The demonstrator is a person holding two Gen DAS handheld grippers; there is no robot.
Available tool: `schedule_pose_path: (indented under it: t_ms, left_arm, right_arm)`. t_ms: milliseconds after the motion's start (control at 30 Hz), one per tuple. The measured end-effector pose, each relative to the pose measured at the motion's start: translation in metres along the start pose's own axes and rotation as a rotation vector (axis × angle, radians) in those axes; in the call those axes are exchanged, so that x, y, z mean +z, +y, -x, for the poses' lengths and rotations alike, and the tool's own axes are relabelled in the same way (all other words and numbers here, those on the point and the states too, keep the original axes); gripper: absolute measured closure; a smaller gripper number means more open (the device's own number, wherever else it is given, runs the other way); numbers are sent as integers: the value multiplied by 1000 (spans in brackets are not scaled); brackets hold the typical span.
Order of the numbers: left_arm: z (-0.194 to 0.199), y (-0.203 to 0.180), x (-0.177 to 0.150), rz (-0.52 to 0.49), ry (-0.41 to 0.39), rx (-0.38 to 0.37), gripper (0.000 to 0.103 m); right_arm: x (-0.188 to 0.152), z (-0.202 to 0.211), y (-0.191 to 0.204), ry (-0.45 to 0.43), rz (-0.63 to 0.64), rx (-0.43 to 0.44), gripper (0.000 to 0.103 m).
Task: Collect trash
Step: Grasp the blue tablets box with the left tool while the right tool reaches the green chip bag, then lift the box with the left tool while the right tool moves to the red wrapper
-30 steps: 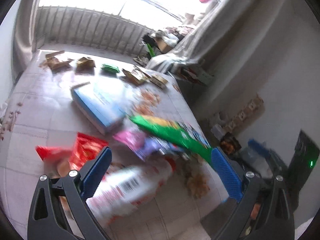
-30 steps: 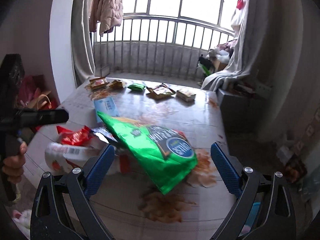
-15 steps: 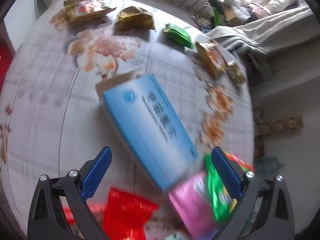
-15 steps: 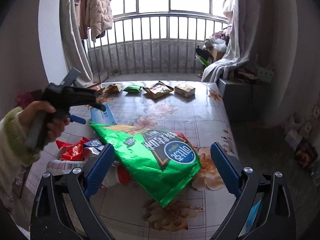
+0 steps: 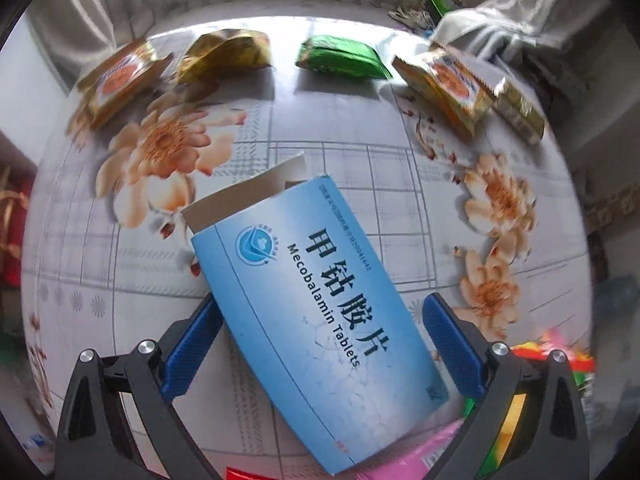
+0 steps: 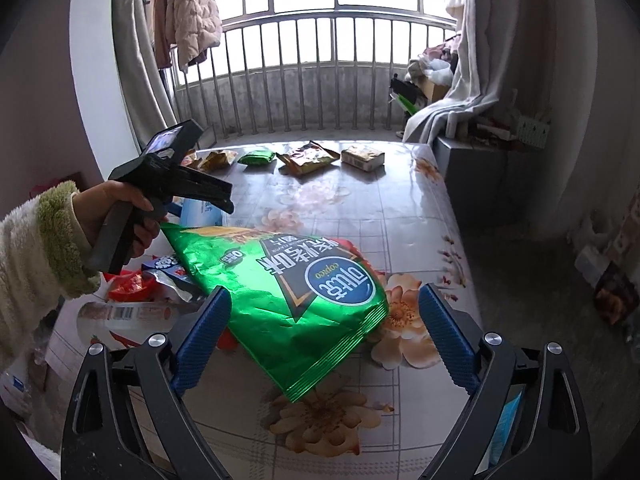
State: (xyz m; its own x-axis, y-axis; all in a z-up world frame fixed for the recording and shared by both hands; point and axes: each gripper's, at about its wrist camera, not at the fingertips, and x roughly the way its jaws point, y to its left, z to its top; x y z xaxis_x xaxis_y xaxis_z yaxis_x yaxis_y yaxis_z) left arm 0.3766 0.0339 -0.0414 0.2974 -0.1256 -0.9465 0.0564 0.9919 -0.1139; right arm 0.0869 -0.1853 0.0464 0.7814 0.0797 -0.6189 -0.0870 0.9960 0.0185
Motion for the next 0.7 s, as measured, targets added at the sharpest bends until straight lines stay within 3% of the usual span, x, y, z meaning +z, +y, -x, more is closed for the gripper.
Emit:
schedule_pose_path:
  t_ms: [300, 700]
  left_arm:
    - [-4, -2, -5, -68, -34, 30, 7]
    - [9, 24, -8, -50, -76, -15, 21]
  right_arm:
    - [-6, -6, 22, 27, 155, -2, 31]
    - [-1, -3, 32, 15, 161, 40, 34]
